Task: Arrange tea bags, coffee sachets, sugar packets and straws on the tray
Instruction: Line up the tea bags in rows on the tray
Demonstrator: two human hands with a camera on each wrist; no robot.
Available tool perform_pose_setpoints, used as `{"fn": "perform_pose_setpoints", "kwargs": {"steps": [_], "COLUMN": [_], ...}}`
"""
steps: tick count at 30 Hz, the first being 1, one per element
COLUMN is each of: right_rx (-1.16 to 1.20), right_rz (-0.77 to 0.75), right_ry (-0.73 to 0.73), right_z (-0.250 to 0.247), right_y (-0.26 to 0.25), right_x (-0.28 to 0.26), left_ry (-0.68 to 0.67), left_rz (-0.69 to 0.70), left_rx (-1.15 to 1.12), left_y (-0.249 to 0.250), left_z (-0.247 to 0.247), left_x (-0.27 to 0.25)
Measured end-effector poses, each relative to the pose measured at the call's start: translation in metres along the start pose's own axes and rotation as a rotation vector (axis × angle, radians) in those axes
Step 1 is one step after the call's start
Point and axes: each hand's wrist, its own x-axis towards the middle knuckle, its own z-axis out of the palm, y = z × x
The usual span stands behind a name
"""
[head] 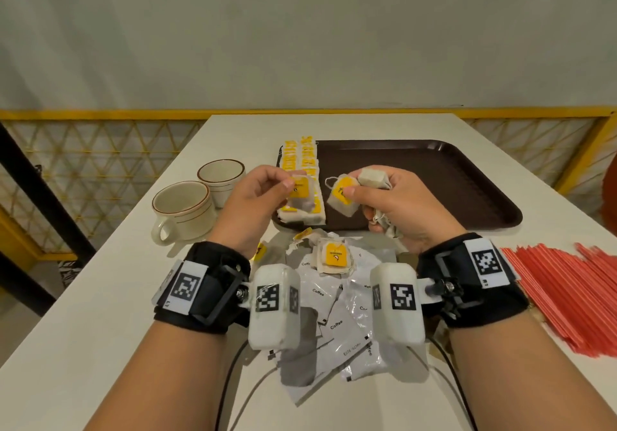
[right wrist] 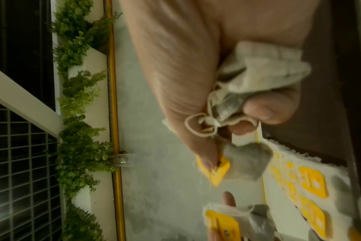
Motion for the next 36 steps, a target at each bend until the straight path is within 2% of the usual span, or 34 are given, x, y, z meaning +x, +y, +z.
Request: {"fn": "perform_pose_setpoints", "kwargs": {"steps": [3,5,10,16,20,24,30,36], "right_rx": [0.000,-0.034,-0.052,0.099,0.130,0.200,0.207,0.167], "right_rz": [-0.028,-0.072,-0.110,-0.048,-0.011,0.033,0.030,0.037], "right_ry": [-0.228,-0.268,-0.092,0.004,0.005,-0.020,-0.011,0.014], "right_z": [0.001,0.008,0.019,0.023,0.025,0.023,0.017,0.018], "right_y": [-0.006,-0.006,0.001,0.004,0.005,0.002,0.003,0.004], "right_x": [-0.007,-0.009,-0.007,-0.005,-0.005,-0.004,-0.002,-0.002], "left_ry": [-0.010,-0.060,-0.078,-0.055,-0.020,-0.030,-0.211,-0.163], "left_rz": [0.055,0.080,0.041,-0.102,-0.147,-0.184,-0.268,-0.274], "left_rx": [-0.007,-0.004,-0.141,-0.376,-0.473,-0.485,-0.410,-0.411], "left_y": [0.001,0.002,0.003,0.003,0.005,0.005,0.007,0.004], "left_z": [0.000,0.004,0.013,0.018,0.020,0.015,0.011,0.014], "left_x": [-0.005,-0.008,-0.011,-0.015,-0.015,-0.012,-0.015,-0.014]}}
